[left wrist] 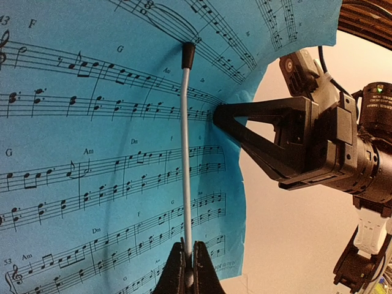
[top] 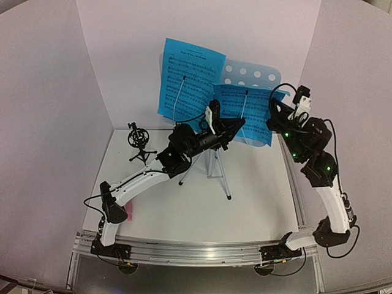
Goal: Set up the instrument practice props
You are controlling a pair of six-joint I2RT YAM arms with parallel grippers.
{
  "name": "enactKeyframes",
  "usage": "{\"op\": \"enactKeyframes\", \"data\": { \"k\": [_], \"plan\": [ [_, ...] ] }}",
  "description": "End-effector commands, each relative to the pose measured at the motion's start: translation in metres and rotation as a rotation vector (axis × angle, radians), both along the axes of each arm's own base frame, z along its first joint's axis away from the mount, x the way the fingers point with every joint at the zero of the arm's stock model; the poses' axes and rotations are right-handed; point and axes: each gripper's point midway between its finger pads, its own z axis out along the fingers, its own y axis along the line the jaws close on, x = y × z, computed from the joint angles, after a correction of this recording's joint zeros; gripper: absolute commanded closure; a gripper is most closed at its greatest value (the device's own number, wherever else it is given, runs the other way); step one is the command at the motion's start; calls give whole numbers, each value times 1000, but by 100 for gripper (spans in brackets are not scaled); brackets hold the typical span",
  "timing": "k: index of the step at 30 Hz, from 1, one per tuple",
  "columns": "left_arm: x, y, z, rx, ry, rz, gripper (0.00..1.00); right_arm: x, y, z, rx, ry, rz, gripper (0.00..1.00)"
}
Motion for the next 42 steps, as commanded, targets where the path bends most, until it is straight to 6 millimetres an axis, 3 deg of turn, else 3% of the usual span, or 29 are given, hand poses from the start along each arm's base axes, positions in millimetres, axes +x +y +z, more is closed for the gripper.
{"op": "enactKeyframes", "data": {
  "k": [1,10,17,42],
  "plan": [
    [-9,4,18,-46,-42,-4,100,3,3,7,29,-30,-1,100],
    [-11,4,19,-46,-47,-6,100,4,1,-2,55,-22,-7,100],
    [-10,3,17,-43,-45,-7,100,-8,-14,6,51,-54,-32,100],
    [-10,0,14,-38,-50,-7,100,-7,-11,7,11,-89,-34,100]
  ]
}}
